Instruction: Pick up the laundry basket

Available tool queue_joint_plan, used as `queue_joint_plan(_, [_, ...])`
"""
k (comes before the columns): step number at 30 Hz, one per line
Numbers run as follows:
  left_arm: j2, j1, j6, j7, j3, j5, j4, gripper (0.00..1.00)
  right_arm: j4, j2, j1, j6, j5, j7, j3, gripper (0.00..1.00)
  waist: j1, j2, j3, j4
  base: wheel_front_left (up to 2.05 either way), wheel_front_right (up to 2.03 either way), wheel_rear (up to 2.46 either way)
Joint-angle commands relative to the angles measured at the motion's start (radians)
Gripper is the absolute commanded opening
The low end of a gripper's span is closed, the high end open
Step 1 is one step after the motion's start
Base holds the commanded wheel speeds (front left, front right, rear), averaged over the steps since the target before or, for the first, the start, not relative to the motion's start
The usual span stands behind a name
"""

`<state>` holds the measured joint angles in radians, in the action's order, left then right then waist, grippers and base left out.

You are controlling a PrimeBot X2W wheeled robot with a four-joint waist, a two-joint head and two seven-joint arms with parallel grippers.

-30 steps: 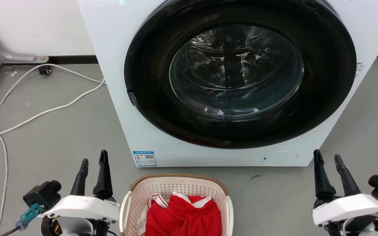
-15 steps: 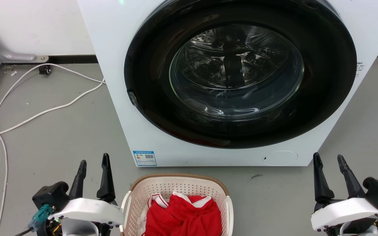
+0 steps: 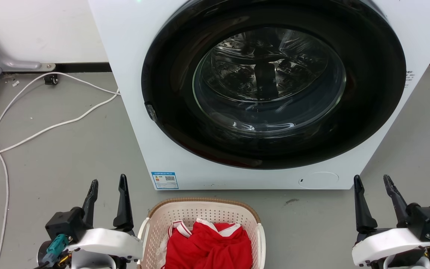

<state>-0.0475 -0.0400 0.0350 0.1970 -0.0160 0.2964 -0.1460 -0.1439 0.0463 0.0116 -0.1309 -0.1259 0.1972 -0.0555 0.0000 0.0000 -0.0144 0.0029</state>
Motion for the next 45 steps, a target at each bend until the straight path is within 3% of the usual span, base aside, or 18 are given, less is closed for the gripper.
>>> queue_joint_plan(1, [-0.003, 0.006, -0.003, 0.009, 0.0, -0.023, 0.01, 1.0, 0.011, 0.005, -0.005, 0.0, 0.025, 0.008, 0.0, 1.0, 0.0, 0.0, 0.0, 0.0, 0.0, 0.0, 0.0])
queue_joint_plan(26, [-0.004, 0.03, -0.017, 0.064, 0.001, -0.241, 0.022, 1.0, 0.038, 0.006, -0.03, 0.0, 0.189, 0.065, 0.004, 1.0, 0.0, 0.0, 0.008, 0.004, 0.0, 0.0, 0.0])
queue_joint_plan(45, [-0.004, 0.033, -0.013, 0.069, -0.004, -0.245, 0.022, 1.0, 0.024, 0.006, -0.029, 0.0, 0.117, 0.068, -0.001, 1.0, 0.0, 0.0, 0.0, 0.003, 0.0, 0.0, 0.0])
